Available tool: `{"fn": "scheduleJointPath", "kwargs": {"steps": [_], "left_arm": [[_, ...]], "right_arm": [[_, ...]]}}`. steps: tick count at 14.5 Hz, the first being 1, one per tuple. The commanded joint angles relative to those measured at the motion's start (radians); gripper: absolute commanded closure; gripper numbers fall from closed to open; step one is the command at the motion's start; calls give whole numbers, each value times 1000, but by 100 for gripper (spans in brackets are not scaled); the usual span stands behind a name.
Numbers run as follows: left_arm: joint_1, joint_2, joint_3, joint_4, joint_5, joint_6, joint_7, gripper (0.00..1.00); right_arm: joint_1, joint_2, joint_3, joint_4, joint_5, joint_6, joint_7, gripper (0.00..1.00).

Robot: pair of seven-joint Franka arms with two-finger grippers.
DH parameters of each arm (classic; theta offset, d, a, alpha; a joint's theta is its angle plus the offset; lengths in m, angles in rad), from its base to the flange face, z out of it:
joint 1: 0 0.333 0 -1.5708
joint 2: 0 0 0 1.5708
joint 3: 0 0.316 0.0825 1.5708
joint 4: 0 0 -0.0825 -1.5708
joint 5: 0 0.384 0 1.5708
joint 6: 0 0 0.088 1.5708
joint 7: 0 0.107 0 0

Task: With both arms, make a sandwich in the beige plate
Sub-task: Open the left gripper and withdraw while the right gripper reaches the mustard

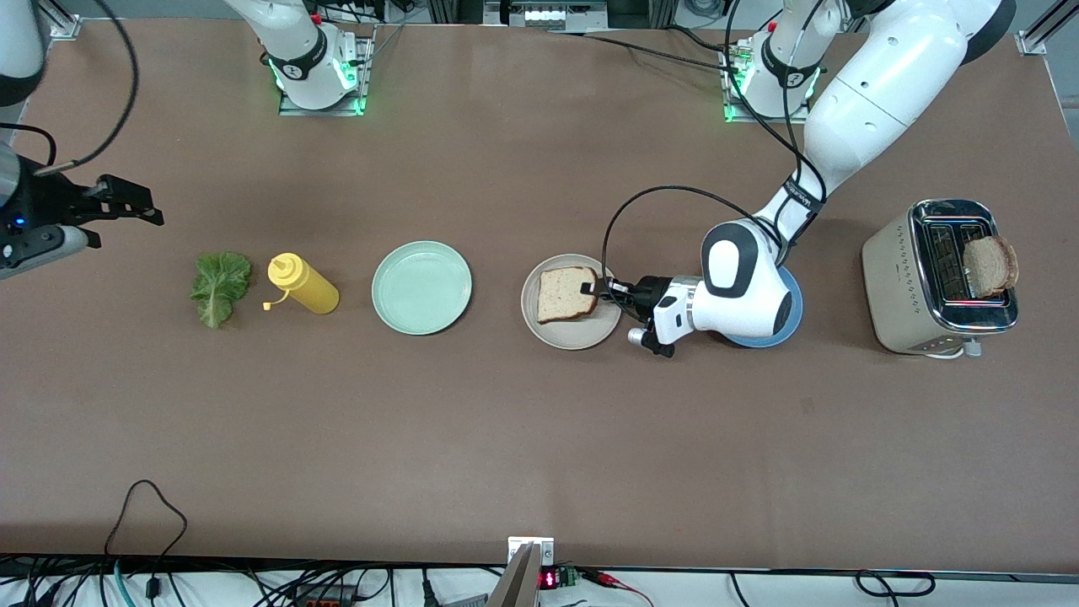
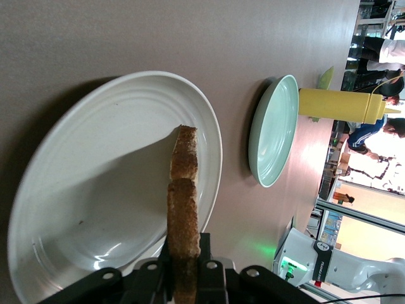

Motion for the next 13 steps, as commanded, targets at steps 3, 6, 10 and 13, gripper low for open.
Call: {"fn": "scheduleJointPath", "kwargs": {"steps": [3, 6, 10, 13], "left_arm": [[11, -61, 11, -16, 15, -28, 24, 0], [40, -121, 20, -12, 197, -115, -14, 0], [64, -219, 22, 3, 470, -242, -167, 0], [64, -299, 20, 11, 726, -321, -350, 0]], "right_arm": [[-187, 87, 7, -33, 266, 9, -444, 0], [-262, 120, 7, -107, 401, 51, -696, 0], [-301, 131, 7, -274, 624, 136, -1041, 0], [-331, 221, 7, -335, 822, 135, -1393, 0]]}}
